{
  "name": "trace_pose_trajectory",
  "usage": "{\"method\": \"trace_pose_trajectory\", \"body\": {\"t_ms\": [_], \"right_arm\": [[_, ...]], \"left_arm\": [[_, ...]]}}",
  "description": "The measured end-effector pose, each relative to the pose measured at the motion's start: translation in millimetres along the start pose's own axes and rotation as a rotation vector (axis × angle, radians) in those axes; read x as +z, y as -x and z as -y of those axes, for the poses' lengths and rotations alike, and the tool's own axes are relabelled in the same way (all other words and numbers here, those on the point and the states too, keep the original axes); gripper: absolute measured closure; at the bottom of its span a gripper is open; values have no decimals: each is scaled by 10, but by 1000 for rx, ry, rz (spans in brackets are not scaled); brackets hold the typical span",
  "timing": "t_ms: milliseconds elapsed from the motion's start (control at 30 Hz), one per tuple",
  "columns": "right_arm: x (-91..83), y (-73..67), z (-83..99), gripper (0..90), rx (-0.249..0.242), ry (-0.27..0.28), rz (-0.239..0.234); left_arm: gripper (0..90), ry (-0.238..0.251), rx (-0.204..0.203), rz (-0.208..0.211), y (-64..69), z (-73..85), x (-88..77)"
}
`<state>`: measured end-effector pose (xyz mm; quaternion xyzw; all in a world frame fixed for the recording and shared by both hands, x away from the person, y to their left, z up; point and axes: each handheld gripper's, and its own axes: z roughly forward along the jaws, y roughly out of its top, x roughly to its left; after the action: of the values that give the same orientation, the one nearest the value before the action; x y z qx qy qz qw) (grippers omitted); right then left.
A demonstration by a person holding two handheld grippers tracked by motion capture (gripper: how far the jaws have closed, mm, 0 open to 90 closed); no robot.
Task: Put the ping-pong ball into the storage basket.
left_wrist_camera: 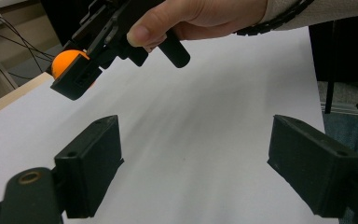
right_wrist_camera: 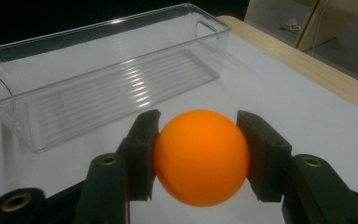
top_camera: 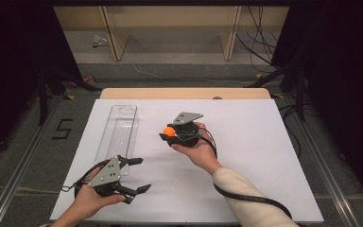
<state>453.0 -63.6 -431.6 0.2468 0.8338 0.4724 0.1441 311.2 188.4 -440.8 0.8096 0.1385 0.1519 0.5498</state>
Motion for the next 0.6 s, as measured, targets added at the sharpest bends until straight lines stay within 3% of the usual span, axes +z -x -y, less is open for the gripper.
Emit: {"method": "trace_pose_trajectory", "body": {"t_ms": [600], "right_arm": [[49, -76, -73, 515, -9, 7, -17]], "left_arm": [[168, -4, 8, 3, 5, -1, 6]]}}
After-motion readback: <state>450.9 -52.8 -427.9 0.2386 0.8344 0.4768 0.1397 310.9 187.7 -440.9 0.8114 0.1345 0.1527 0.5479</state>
